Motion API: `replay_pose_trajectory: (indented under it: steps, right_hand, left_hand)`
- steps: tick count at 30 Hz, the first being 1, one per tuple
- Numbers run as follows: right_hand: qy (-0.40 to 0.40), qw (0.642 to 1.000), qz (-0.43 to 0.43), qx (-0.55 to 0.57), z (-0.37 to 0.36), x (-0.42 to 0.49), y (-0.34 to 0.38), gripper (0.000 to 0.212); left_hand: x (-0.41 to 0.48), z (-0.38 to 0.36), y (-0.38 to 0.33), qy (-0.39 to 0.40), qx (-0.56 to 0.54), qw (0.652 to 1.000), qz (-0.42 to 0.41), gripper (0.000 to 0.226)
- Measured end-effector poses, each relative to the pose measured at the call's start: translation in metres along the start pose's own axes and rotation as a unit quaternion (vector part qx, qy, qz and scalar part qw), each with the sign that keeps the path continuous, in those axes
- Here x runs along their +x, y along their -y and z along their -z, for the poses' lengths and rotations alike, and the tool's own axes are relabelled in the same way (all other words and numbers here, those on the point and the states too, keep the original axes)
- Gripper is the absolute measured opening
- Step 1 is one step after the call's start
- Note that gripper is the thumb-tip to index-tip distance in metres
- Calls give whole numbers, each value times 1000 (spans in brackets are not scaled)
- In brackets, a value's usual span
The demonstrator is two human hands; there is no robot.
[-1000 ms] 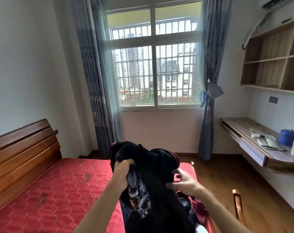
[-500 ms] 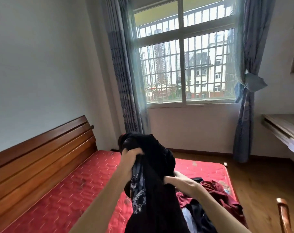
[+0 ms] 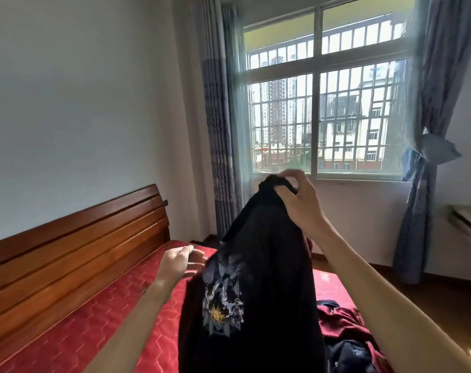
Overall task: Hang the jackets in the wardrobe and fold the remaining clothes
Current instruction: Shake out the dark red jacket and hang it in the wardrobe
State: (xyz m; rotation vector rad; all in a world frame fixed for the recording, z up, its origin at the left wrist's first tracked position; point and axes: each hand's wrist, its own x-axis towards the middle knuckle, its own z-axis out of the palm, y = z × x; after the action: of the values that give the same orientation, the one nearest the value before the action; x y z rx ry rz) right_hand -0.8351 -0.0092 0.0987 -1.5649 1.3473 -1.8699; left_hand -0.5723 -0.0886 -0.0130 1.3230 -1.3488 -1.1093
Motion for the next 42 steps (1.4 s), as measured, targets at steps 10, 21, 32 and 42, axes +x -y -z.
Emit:
replay_pose_trajectory:
  steps: [10,21,32,42]
  right_hand:
    - [64,997,50,-6,-3,7,39,15]
    - [-72,994,62,-62,106,21,56,31]
    - [-63,936,9,-347,186,-9,4,36]
    - [104,927,-32,-360,203,-63,-74,44]
  left_hand:
    - [-19,-90,83,251,66,963,70,43]
    - [-51,-175,80,348,41,937,13,28]
    - [-20,-96,47,102,215,942,-238,28]
    - [-108,7,-56,-101,245,917,-298,72]
